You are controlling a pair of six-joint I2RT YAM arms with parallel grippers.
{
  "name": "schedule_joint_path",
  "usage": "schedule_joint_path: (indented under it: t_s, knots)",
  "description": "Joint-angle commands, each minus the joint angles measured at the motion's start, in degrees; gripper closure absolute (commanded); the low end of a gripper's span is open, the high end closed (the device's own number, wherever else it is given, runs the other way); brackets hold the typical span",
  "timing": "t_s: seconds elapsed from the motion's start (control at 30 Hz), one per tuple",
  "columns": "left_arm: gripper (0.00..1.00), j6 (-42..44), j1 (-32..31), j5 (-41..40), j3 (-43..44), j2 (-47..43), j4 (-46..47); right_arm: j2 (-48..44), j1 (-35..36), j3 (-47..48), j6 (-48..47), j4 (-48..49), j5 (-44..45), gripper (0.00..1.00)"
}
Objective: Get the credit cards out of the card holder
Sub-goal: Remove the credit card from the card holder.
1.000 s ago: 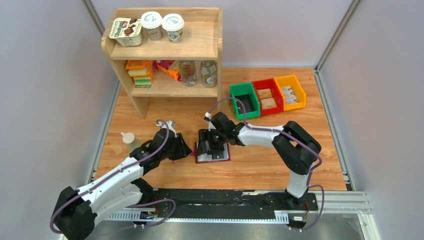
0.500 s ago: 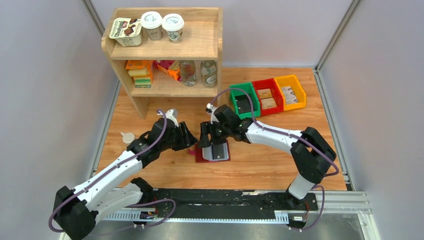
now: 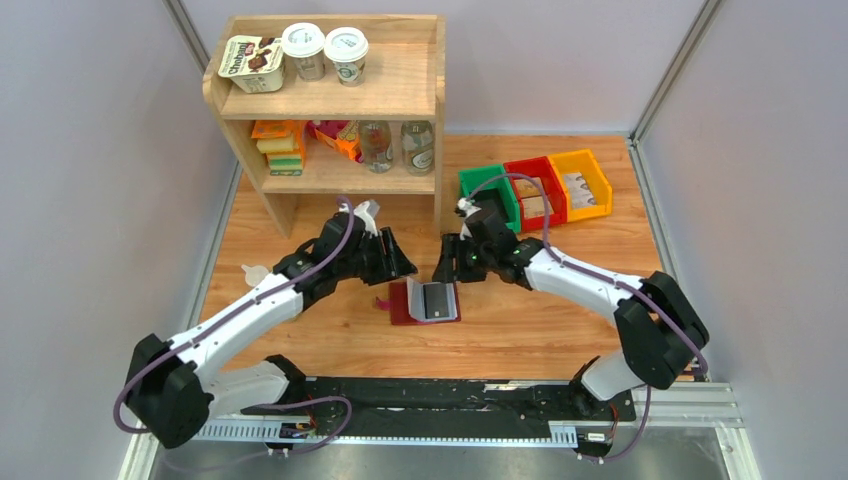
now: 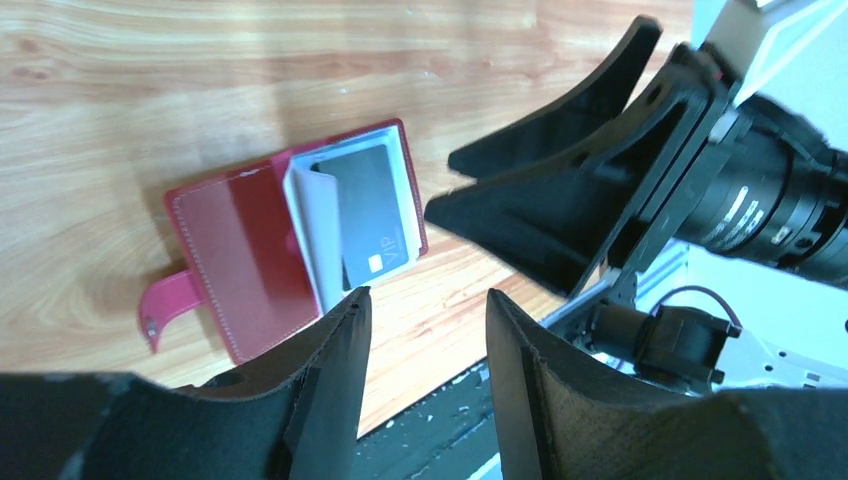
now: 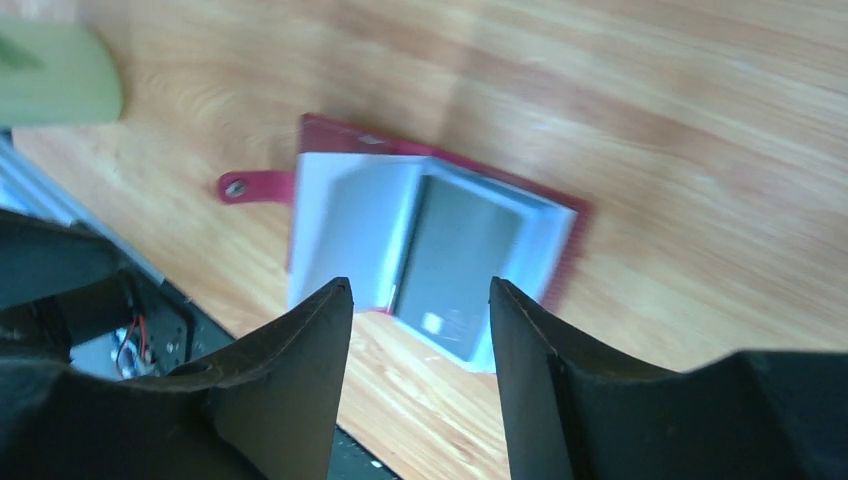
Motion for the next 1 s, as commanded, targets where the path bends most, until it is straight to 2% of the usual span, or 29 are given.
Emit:
schedule_joint_path:
  t_s: [0.0,0.13,0.33,0.53,0.77,0.97]
  knots:
    - [0.47,-0.5,-1.1,7.0,5.7,5.4,3.9,-4.9,-4.4,-4.5,2.0,0.0,3.3,0.45]
    - [0.47,1.3,-3.6,8.8,10.1,12.5,2.6,-7.0,-5.7,-6.7,2.2,0.0,3.5,0.47]
    - [0.47,4.0,-4.9,7.8,10.3,20.3,2.0,-7.3,-6.0,-7.9,3.5,1.8,2.9,0.48]
    - [0.57,5.4,-3.7,6.1,5.9,23.0,3.6,-7.0,-5.9,-8.7,4.5,3.0,1.0,0.52]
    - [0.6,4.7,-2.6,4.8,0.6,24.2,7.6,-5.5,-4.9,-7.9,4.8,4.3,-1.9,0.58]
    - [0.67,2.2,-2.1,4.3,-4.3,24.5,15.0,-3.0,-4.5,-6.7,5.2,5.4,-4.0,0.62]
